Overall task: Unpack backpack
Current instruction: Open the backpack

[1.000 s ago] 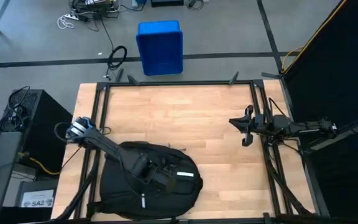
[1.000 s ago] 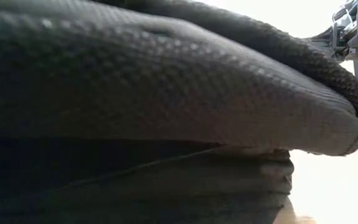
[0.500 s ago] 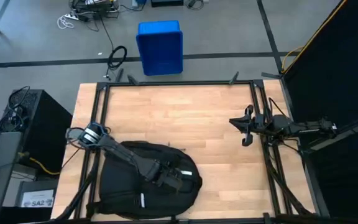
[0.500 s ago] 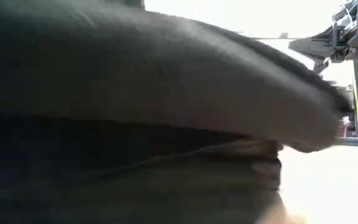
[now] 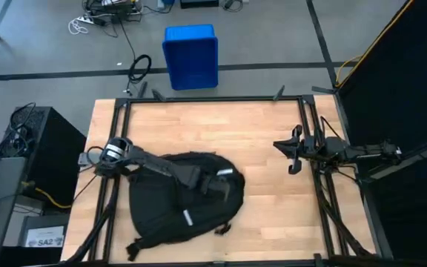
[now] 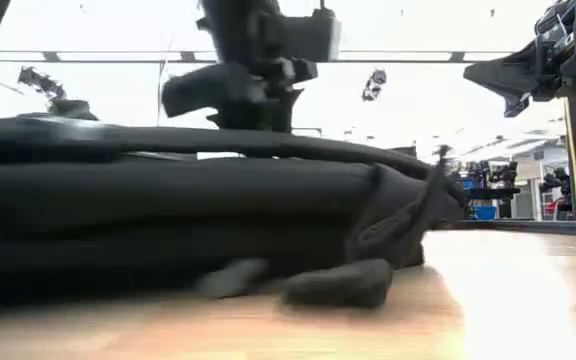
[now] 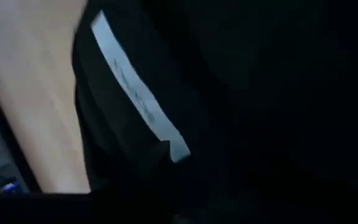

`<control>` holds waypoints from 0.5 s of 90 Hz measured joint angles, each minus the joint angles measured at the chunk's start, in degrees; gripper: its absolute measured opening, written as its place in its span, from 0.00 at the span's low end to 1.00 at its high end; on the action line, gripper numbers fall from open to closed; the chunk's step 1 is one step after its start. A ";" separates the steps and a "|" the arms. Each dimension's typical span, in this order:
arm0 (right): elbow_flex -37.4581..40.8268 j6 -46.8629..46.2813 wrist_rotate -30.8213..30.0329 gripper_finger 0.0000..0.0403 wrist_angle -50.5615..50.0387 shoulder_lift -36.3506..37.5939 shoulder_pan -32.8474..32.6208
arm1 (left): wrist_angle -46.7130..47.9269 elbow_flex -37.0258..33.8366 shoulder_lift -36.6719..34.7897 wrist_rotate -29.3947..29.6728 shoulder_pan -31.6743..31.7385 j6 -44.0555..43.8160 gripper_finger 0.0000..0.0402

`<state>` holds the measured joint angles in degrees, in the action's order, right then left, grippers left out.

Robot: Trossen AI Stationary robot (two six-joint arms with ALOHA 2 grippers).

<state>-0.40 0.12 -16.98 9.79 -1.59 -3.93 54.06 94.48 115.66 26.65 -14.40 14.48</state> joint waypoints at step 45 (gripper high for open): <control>0.01 0.00 -0.01 0.01 -0.01 0.01 -0.01 | 0.39 8.99 -0.42 3.48 10.50 10.25 0.33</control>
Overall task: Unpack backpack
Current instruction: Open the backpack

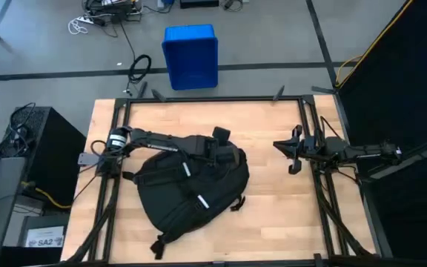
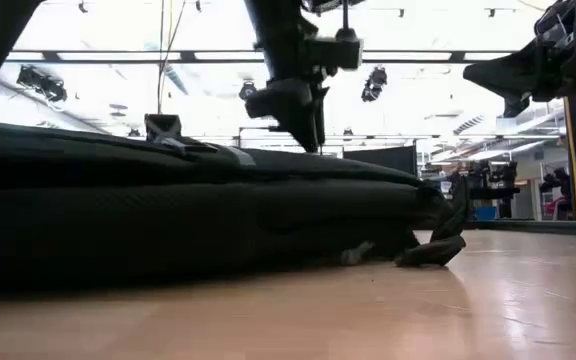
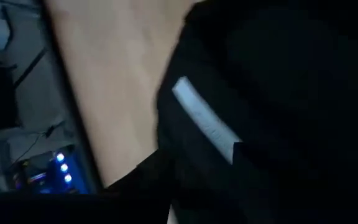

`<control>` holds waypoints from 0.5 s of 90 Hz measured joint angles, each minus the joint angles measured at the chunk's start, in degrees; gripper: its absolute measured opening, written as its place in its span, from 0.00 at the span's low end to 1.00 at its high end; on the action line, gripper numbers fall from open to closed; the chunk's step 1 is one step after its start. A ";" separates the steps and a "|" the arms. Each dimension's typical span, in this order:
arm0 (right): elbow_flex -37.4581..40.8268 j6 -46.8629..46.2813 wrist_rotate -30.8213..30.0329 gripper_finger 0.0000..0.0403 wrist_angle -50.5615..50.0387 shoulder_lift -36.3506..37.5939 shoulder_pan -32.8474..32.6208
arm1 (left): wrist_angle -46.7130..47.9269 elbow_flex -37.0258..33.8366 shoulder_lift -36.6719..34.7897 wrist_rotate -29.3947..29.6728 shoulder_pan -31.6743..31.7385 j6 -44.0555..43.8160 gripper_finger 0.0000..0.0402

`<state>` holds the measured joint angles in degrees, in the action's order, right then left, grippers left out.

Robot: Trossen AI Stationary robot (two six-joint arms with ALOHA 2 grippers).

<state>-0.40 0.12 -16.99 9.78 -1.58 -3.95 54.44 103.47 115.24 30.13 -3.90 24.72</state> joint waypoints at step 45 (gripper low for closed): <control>0.02 0.00 0.02 0.02 1.08 0.00 0.00 | 35.19 20.81 -2.45 4.53 -10.04 -27.96 0.33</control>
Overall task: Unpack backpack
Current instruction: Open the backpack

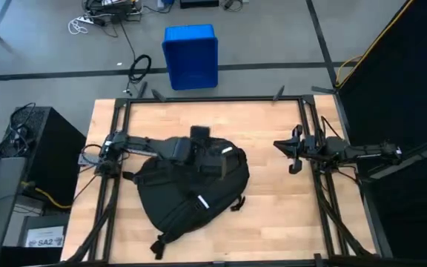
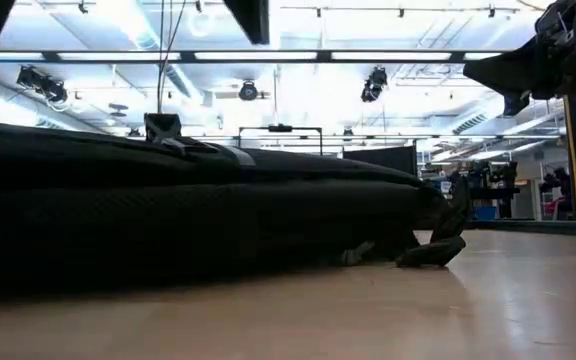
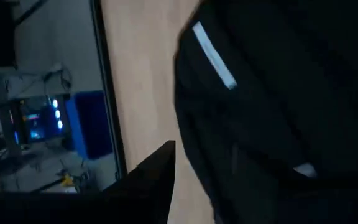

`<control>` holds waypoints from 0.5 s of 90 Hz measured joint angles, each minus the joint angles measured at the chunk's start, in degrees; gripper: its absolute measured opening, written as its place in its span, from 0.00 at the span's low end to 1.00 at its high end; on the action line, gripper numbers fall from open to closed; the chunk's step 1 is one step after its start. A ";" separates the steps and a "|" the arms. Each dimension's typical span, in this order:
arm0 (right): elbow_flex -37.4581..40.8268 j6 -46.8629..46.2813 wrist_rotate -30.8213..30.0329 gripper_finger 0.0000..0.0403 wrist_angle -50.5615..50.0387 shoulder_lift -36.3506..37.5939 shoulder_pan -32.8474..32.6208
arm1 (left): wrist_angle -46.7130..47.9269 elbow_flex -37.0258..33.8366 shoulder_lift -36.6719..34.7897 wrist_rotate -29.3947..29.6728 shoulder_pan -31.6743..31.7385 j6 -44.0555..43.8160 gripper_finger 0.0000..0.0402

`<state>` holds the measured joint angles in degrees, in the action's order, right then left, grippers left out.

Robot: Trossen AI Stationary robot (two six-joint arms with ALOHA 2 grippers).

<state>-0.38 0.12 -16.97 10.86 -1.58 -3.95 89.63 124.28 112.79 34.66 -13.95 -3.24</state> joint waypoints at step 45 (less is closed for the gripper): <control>0.00 0.00 0.00 0.02 0.65 -0.35 0.00 | -20.03 -39.01 -25.58 2.83 -13.33 -15.90 0.33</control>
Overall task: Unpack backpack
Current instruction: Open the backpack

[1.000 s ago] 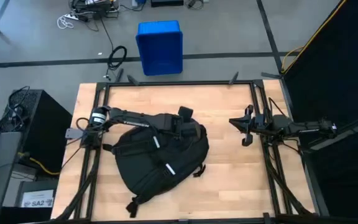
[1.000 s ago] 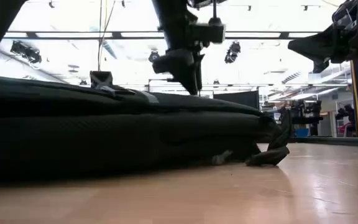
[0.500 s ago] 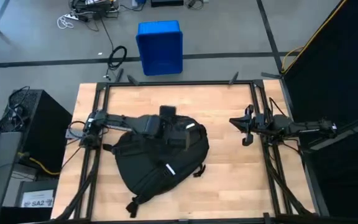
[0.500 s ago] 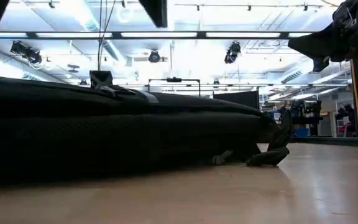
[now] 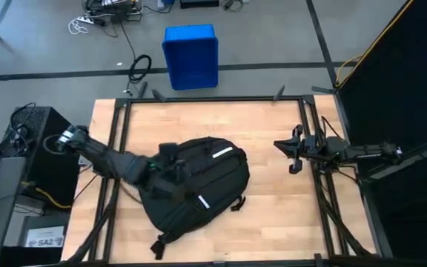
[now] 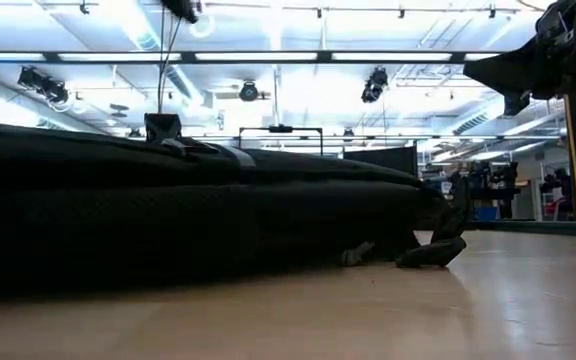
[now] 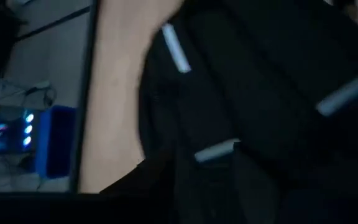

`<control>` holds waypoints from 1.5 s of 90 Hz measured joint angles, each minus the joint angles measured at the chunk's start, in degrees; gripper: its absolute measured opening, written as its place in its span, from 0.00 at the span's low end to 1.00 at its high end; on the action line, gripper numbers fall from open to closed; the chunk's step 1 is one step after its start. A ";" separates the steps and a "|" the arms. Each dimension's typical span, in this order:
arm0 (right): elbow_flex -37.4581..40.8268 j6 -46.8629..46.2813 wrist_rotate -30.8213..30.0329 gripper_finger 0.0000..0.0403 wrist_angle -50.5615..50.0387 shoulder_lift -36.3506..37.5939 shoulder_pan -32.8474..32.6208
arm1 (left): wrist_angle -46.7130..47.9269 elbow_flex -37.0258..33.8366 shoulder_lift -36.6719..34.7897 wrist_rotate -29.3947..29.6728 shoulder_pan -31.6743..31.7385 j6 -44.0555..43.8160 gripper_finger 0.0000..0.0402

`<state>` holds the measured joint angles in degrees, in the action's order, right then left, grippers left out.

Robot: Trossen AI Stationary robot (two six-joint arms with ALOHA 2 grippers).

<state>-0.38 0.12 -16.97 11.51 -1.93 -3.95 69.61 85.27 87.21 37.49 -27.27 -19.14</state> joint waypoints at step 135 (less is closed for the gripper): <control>0.00 0.00 -0.02 0.01 0.44 0.01 0.01 | -38.90 -38.37 -16.52 -6.71 1.58 -8.31 0.45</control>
<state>-0.38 0.12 -16.99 11.94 -1.93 -3.94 30.71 46.89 70.70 30.79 -25.69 -27.45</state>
